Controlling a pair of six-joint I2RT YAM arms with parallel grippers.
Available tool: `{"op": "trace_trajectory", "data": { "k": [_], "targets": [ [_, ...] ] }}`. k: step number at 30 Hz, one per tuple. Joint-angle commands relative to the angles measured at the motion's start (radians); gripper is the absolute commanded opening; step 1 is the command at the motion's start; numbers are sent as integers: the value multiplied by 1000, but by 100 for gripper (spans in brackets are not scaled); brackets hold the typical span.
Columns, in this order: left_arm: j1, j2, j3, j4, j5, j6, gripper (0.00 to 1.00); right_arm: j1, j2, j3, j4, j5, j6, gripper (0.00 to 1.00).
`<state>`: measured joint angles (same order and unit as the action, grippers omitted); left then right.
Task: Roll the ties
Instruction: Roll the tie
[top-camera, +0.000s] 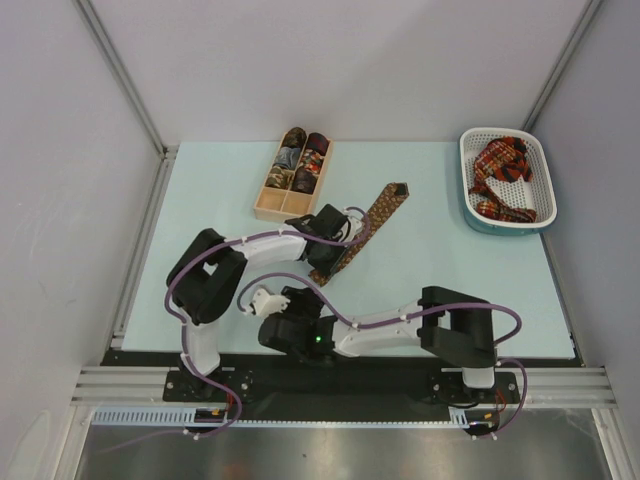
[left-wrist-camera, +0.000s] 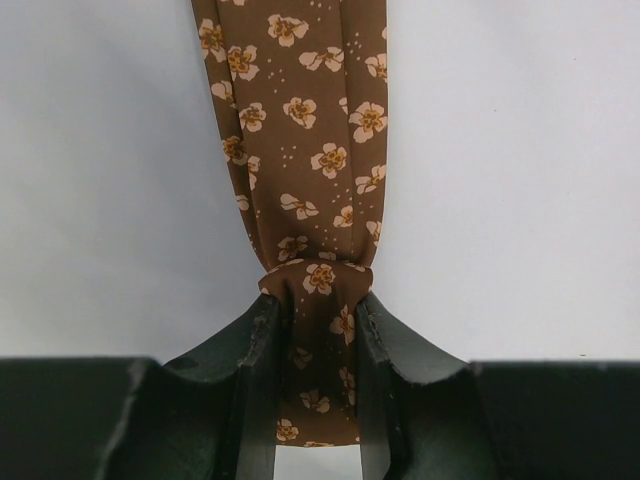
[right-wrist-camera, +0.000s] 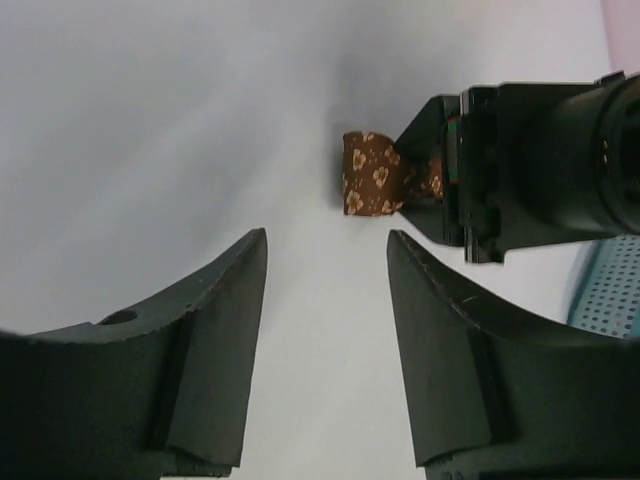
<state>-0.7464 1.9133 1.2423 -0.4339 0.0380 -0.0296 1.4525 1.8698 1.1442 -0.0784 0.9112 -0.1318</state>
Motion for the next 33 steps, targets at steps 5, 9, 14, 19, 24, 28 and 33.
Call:
{"op": "trace_trajectory", "data": {
  "k": [5,9,14,19,24,28,33],
  "targets": [
    [4,72,55,-218,54,-27,28,-72,181,262,-302,57,40,55],
    [4,95,88,-258,60,-27,29,-112,300,368,-412,74,33,56],
    [5,130,135,-316,65,-24,29,-156,402,477,-518,97,54,60],
    [9,136,157,-348,66,-21,29,-179,445,466,-502,126,37,60],
    [12,153,183,-374,65,-16,29,-202,476,469,-506,135,31,57],
    [13,170,203,-405,71,-9,29,-210,488,462,-546,106,64,52],
    [13,190,238,-445,57,-9,28,-236,518,447,-612,45,115,47]
  ]
}}
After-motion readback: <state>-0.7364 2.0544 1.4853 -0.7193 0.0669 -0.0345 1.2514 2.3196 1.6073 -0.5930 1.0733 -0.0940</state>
